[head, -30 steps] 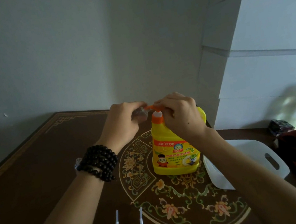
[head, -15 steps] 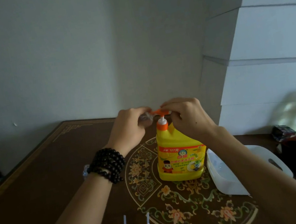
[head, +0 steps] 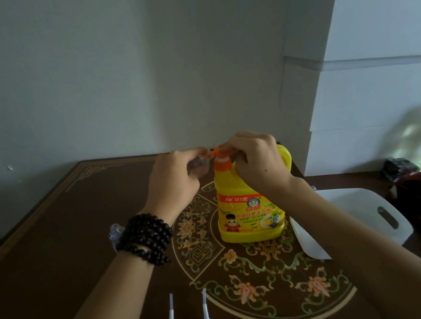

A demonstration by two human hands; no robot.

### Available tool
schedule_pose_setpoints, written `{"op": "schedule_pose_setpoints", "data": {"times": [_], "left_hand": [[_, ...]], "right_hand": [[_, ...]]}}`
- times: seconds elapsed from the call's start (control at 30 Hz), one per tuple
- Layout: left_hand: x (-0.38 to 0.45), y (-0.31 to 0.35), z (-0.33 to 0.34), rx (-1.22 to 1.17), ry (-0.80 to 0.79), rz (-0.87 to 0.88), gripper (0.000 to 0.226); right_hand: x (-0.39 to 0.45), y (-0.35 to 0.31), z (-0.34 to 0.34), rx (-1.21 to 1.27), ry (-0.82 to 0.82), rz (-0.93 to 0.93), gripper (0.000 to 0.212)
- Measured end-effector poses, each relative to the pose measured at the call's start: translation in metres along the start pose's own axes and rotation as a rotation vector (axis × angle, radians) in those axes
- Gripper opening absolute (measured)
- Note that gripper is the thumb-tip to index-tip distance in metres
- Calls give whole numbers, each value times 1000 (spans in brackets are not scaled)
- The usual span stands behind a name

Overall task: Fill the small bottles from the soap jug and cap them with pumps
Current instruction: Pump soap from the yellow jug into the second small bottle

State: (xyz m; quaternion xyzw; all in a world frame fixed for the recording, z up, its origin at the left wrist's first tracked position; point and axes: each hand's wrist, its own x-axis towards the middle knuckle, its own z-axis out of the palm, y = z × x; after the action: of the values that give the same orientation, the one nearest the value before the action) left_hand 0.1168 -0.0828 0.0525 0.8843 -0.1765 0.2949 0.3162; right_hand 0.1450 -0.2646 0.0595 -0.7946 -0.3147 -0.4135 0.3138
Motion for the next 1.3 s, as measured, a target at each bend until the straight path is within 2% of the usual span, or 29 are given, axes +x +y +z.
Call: {"op": "schedule_pose_setpoints", "data": {"times": [0.13, 0.27, 0.4, 0.53, 0.7, 1.0, 1.17, 1.3], "left_hand": [[3, 3, -5, 33, -6, -10, 21], [15, 10, -17, 57, -23, -25, 24], [16, 12, -17, 34, -19, -40, 25], [15, 9, -12, 27, 11, -34, 26], [6, 0, -1, 26, 4, -68, 29], [14, 6, -14, 20, -25, -56, 25], [15, 9, -16, -10, -46, -58, 22], [14, 3, -9, 15, -32, -50, 26]], "right_hand": [[4, -6, -4, -10, -39, 1, 40], [14, -8, -13, -63, -85, -67, 28], [10, -8, -12, -24, -51, -58, 42], [7, -1, -3, -46, 10, -35, 20], [-2, 0, 5, -22, 17, -32, 33], [9, -1, -4, -71, -38, -34, 10], [10, -4, -3, -87, 10, -41, 11], [4, -3, 6, -40, 63, 7, 26]]}}
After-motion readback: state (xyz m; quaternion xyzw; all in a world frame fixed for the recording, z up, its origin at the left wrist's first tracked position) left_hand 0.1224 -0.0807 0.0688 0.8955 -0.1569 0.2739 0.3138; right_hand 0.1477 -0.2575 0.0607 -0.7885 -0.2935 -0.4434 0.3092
